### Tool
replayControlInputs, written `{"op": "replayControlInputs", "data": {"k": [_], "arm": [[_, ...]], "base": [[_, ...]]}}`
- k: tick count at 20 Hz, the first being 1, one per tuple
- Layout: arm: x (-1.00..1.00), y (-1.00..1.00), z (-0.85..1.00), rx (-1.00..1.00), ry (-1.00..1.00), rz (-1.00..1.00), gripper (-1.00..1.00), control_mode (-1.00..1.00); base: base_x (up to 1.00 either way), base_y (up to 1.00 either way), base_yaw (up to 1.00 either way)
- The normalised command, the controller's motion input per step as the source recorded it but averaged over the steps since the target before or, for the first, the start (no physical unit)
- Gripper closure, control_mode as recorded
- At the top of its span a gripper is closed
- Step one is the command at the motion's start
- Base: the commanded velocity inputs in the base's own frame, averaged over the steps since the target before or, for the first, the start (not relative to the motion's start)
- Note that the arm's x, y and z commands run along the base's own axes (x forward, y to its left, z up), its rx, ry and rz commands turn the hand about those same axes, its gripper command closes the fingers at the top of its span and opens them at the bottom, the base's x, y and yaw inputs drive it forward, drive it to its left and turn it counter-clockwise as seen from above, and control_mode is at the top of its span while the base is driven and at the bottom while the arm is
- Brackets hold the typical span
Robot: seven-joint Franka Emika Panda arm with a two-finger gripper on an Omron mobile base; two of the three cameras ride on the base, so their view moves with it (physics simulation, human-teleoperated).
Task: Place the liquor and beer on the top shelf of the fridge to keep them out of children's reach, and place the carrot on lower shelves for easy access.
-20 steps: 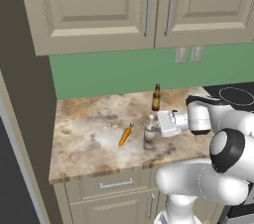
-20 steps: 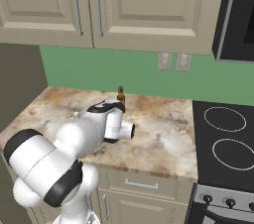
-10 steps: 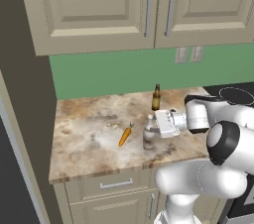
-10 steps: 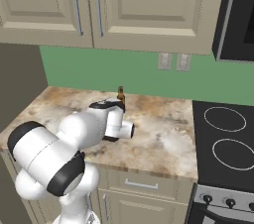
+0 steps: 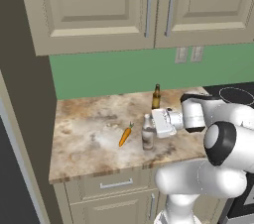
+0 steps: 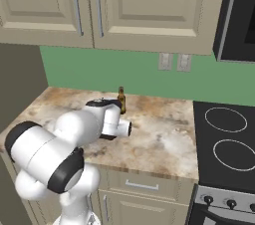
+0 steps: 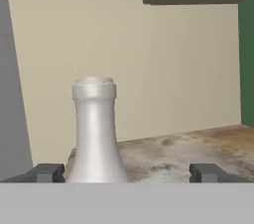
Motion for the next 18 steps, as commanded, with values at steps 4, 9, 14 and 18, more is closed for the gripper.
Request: {"op": "replayControlInputs", "data": {"k": [4, 9, 14, 18], "arm": [[-0.13, 0.00, 0.00, 0.00, 0.00, 0.00, -1.00, -1.00], [-0.31, 0.00, 0.00, 0.00, 0.00, 0.00, -1.00, -1.00], [-0.26, 0.01, 0.00, -0.02, 0.00, 0.00, -1.00, -1.00], [-0.09, 0.06, 0.00, -0.02, 0.00, 0.00, -1.00, -1.00]], "base": [[0.00, 0.00, 0.00], [0.00, 0.00, 0.00], [0.00, 0.00, 0.00], [0.00, 0.00, 0.00]]}}
